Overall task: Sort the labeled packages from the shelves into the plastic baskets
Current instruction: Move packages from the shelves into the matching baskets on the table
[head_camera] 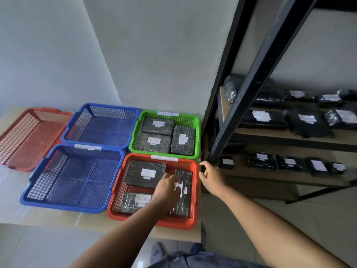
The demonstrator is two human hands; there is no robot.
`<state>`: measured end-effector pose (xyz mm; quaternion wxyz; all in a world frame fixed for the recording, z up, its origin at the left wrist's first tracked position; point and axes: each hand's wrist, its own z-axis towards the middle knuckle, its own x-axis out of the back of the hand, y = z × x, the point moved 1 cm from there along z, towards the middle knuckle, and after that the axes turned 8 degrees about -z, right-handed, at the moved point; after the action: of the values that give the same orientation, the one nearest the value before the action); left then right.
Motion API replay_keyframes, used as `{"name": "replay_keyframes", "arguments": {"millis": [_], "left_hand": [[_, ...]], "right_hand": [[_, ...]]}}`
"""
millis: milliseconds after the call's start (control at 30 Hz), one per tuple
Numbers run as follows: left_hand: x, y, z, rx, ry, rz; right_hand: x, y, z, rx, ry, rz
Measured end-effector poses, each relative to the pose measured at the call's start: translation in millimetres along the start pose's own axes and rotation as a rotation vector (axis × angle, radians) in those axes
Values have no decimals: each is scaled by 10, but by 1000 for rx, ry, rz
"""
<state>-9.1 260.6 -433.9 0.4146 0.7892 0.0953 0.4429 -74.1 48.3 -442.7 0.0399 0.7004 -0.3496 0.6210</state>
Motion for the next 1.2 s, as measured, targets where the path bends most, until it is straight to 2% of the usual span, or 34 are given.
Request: {"name": "replay_keyframes", "arguments": {"millis": [167, 433, 567, 733, 967, 1200], "left_hand": [[93, 400, 116, -210, -8, -19], [-95, 997, 225, -416, -135, -20], [-189, 1287, 240, -525, -110, 2], [-280, 1613, 361, -611, -62, 124], [-589, 2207, 741, -637, 78, 281], [-1043, 2627, 1121, -643, 165, 410]], "right_hand": [[541, 203, -201, -31, 145, -21], [1468, 686, -647, -91, 337, -156], [1987, 870, -683, -83, 385, -163], [2496, 1069, -522, -77, 396, -217], [2855, 1549, 94, 96, 360, -224], [2986, 1969, 716, 258, 232, -333]]}}
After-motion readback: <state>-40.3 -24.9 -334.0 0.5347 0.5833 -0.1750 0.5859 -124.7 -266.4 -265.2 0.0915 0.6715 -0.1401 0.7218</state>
